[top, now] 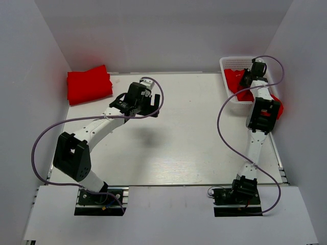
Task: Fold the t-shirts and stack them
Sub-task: Grab crumpled tshirt from bin with the right arm, then move the tshirt to the center of the board
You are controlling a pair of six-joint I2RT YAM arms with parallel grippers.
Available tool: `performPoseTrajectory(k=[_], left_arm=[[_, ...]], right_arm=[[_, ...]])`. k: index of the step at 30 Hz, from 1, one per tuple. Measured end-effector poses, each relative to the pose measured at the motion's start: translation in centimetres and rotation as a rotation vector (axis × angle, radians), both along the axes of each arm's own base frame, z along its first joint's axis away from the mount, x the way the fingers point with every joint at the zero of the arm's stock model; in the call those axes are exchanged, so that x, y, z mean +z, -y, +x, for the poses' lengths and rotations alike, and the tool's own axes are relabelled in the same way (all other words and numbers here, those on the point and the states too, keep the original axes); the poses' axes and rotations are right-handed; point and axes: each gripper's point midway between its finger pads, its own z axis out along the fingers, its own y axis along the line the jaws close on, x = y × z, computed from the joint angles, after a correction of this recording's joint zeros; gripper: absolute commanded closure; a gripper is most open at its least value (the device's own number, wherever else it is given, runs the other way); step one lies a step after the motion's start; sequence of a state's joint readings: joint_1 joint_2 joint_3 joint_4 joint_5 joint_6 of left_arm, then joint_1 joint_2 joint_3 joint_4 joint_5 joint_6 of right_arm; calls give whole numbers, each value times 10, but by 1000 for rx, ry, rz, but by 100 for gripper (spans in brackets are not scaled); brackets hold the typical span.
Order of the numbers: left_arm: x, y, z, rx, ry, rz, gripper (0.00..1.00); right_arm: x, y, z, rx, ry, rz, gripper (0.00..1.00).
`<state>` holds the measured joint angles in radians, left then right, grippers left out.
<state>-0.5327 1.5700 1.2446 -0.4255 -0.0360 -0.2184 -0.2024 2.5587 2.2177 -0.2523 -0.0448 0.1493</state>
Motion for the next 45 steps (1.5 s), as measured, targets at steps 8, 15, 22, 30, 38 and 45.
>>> performPoseTrajectory(k=[8, 15, 22, 30, 38, 45], left_arm=[[6, 1, 3, -8, 30, -7, 0], [22, 6, 1, -36, 85, -55, 0], [15, 3, -3, -16, 57, -70, 0], [4, -14, -16, 72, 6, -57, 0], [20, -36, -26, 173, 43, -54, 0], [29, -59, -32, 282, 35, -5, 0]], right_arm=[[60, -10, -9, 29, 95, 27, 100], [221, -25, -17, 93, 395, 21, 100], [366, -59, -72, 227, 642, 15, 100], [480, -111, -144, 428, 848, 42, 100], [572, -173, -218, 675, 1084, 172, 100], [593, -245, -272, 986, 1135, 325, 100]])
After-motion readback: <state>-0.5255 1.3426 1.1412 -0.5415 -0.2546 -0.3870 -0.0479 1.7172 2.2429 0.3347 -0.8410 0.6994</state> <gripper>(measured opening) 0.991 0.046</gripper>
